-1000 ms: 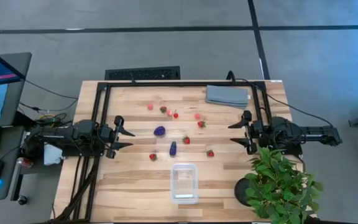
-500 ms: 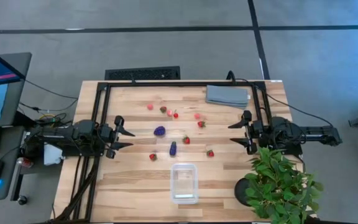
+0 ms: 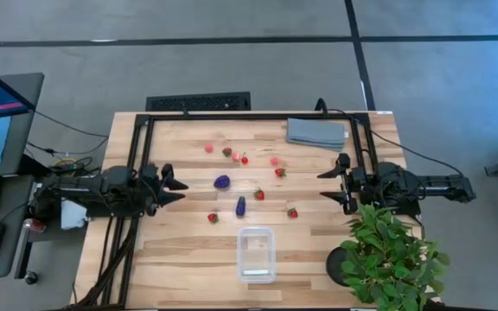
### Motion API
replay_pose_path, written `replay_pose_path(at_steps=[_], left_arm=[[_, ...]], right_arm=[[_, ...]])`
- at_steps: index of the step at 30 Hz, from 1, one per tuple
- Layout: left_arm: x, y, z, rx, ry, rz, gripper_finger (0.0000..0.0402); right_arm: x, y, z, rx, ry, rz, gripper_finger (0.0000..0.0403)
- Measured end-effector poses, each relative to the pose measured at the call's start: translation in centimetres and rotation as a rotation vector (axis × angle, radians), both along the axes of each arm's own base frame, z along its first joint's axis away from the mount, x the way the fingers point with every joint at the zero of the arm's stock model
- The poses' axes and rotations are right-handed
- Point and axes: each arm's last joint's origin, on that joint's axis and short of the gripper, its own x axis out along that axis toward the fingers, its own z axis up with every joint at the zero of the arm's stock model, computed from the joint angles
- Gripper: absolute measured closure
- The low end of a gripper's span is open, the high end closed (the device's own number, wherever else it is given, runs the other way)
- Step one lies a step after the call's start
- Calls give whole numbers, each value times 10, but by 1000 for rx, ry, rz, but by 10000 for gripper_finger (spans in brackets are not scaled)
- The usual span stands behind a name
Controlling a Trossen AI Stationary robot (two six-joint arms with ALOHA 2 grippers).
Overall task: Pick and placing Produce into tupperware
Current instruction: Put the pink peach into the transparent bin
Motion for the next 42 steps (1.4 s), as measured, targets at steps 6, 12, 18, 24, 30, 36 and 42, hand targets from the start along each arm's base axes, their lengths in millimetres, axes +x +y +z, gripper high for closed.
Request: replay_pose_path(at_steps=[6, 12, 18, 24, 30, 36, 42], left_arm=[[0, 4, 5, -199, -43, 129, 235], [-1, 10, 4, -536, -78, 291, 235], [-1, 13, 0, -751, -81, 353, 235], [-1, 13, 0, -726, -76, 373, 235], [-1, 13, -1, -720, -75, 375, 235], [-1, 13, -1, -723, -75, 374, 235], [-1, 13, -1, -713, -72, 375, 235]], right_arm=[[0, 0, 6, 387, -32, 16, 117], [-2, -4, 18, 934, -157, -11, 117], [-2, -6, 18, 1210, -189, -31, 117], [-2, -6, 17, 1172, -192, -55, 117], [-3, -7, 20, 1232, -226, -48, 117], [-2, -7, 18, 1233, -220, -75, 117], [-1, -8, 11, 1133, -166, -145, 117]])
